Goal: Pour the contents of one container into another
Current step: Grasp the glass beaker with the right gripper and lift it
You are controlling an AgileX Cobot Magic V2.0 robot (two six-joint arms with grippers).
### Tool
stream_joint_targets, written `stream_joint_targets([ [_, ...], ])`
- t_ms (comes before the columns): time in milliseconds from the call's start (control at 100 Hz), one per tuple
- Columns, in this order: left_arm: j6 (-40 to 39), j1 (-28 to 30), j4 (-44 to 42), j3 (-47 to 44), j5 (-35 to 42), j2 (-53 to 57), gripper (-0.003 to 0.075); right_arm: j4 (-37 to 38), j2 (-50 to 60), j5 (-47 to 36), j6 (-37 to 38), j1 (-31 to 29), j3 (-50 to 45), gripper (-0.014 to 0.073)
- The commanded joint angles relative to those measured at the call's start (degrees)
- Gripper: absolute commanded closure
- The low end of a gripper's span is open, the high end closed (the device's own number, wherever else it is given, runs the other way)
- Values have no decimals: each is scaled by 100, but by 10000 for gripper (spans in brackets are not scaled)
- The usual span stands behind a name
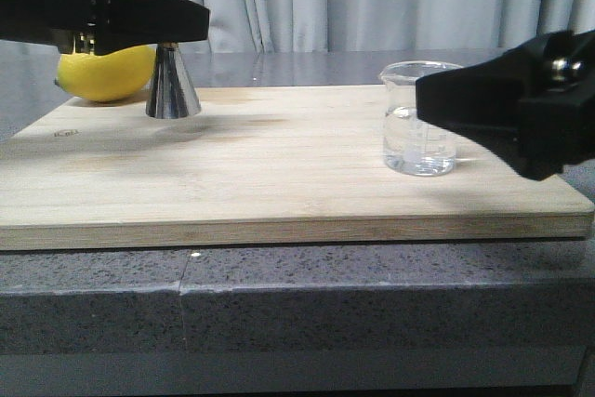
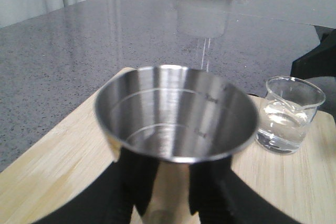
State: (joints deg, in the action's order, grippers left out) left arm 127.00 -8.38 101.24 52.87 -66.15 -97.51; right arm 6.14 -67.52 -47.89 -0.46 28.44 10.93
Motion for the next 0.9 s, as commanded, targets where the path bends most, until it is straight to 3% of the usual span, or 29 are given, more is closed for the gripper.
stream_joint_targets([
  [0, -41, -31, 414, 157, -659, 273, 493, 43, -392, -1032, 46, 4, 128, 64],
  [240, -41, -31, 414, 157, -659, 273, 493, 21, -1431, -2003, 46, 4, 188, 66],
  [530, -41, -31, 414, 157, -659, 273, 493, -10, -1824, -2149, 46, 4, 427, 71],
  [760, -41, -31, 414, 157, -659, 273, 493, -10, -1824, -2167, 46, 4, 427, 266],
  [890, -41, -31, 414, 157, -659, 273, 493, -10, -1824, -2167, 46, 4, 427, 298],
])
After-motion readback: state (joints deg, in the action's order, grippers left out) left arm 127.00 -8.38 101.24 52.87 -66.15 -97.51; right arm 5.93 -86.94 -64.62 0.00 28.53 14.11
